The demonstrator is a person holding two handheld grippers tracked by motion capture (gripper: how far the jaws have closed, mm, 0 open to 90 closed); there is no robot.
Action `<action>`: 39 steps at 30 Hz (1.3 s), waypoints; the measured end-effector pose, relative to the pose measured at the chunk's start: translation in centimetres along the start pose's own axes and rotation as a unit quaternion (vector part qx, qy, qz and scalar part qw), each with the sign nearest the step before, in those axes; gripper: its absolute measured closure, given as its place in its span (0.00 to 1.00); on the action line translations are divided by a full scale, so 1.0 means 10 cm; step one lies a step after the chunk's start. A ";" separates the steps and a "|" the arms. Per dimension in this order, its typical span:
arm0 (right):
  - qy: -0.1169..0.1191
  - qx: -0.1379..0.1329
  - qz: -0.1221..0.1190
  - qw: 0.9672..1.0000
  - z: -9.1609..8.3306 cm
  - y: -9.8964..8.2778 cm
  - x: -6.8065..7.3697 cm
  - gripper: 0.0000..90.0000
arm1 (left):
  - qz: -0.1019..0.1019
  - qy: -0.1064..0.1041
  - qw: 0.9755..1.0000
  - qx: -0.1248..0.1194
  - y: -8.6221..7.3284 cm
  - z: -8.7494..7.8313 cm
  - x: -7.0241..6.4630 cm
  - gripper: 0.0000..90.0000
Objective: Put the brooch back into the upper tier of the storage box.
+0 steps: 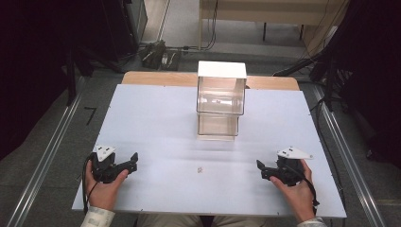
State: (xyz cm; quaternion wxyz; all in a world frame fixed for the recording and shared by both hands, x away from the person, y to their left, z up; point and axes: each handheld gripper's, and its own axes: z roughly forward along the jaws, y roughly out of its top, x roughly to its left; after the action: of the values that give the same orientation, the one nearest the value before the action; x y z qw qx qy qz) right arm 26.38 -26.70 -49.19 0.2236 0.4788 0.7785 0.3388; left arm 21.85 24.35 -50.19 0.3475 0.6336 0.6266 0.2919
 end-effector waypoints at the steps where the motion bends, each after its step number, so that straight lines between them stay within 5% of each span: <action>1: 0.001 0.001 -0.001 1.000 0.00 0.00 0.02 0.15 | 0.000 0.000 1.000 0.000 0.00 0.00 0.00 0.11; 39: 0.054 0.000 -0.048 0.997 0.22 0.16 0.52 0.15 | 0.001 -0.007 1.000 -0.003 0.00 0.00 -0.01 0.10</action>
State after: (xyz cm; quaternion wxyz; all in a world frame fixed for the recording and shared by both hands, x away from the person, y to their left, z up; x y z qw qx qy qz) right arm 26.51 -20.85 -49.62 0.1975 0.4221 0.8113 0.3531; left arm 21.89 24.28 -50.18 0.3536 0.6354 0.6223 0.2899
